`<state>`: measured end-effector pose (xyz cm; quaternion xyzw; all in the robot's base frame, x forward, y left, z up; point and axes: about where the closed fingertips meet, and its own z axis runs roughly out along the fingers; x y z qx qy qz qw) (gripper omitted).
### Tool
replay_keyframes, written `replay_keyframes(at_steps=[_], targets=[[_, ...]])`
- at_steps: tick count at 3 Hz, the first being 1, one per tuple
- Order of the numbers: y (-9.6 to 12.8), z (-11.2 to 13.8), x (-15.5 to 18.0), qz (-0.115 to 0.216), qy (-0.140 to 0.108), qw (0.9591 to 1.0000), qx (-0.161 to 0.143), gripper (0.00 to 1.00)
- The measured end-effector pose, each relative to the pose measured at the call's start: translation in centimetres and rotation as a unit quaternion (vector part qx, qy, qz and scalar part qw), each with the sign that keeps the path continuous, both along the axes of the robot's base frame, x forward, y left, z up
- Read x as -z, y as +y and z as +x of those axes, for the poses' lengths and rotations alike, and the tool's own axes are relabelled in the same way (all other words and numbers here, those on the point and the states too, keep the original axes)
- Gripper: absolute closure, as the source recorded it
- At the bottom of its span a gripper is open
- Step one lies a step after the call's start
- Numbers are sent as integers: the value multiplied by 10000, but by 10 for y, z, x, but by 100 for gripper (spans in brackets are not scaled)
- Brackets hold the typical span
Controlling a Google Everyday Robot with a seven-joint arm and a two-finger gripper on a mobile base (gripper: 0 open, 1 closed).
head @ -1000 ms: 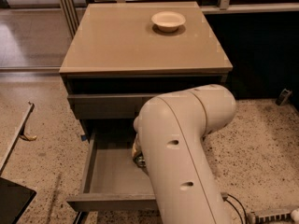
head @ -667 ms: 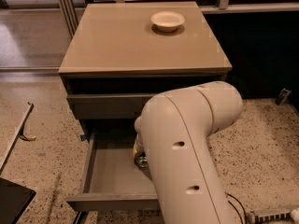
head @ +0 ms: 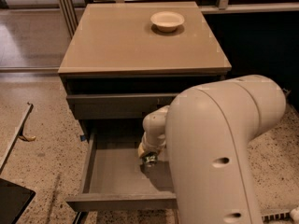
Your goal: Pick green can from middle drawer and place on counter
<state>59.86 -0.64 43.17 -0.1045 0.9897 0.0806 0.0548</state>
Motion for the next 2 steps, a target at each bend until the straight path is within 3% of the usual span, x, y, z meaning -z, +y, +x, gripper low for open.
replay_keyframes(at_steps=[1, 2], targets=[[-14, -14, -49, 48, -172, 9981, -594, 100], [-34, -23, -107, 32, -458, 9911, -1250, 100]])
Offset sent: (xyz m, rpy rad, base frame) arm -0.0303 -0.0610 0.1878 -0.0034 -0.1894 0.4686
